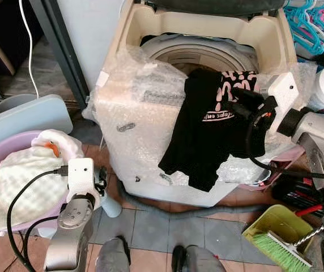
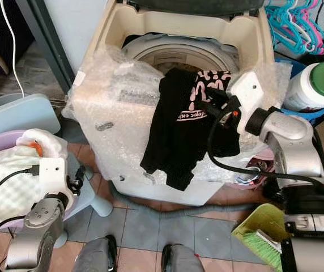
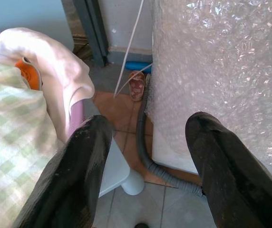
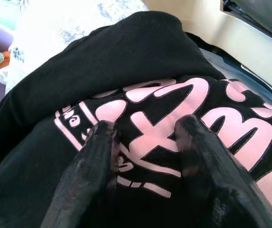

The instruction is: Clothes washing

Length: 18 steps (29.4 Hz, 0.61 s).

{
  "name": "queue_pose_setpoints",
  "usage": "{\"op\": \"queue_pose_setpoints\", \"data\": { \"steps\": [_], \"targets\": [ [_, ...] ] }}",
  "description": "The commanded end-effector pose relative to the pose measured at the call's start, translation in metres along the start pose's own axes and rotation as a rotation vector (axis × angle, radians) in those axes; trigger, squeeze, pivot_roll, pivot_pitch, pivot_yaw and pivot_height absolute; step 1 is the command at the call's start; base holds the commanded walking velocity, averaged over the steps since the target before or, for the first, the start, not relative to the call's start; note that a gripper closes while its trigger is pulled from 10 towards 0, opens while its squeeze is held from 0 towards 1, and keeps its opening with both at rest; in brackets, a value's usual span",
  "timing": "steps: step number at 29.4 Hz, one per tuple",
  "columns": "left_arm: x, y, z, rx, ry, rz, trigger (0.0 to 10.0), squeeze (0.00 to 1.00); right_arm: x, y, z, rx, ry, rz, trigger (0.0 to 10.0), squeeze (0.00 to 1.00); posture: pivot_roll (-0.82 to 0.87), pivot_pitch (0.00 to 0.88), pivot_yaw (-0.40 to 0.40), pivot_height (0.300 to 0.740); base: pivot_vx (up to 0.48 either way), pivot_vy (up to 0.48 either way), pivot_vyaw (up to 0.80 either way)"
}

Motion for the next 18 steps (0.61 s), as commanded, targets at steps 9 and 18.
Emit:
{"op": "queue_pose_setpoints", "data": {
  "steps": [9,18],
  "targets": [
    [-0.001,-0.002,-0.001,0.000,-0.006,0.001,10.0,0.00,0.010,-0.023,-0.030,0.152,0.268,-0.161,6.2,0.00,0.03,0.134,-0.036,0.740,0.000,0.000,0.00],
    [-0.001,-0.001,-0.002,-0.002,-0.004,0.007,10.0,0.00,0.025,-0.030,-0.049,0.143,0.213,-0.239,0.0,0.00,0.03,0.134,-0.041,0.740,0.000,0.000,0.00]
  ]
}}
Point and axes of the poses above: a point about 5 cm out from each wrist's last joint towards the gripper, its own y axis pointing back from the gripper into the wrist, its own z axis along the axis of the wrist's last joint, x = y × z, the point moved 3 cm from there along -y, pointing out of the wrist towards the gripper, and after that the axes turned 2 degrees about y, right-handed, at the moved point
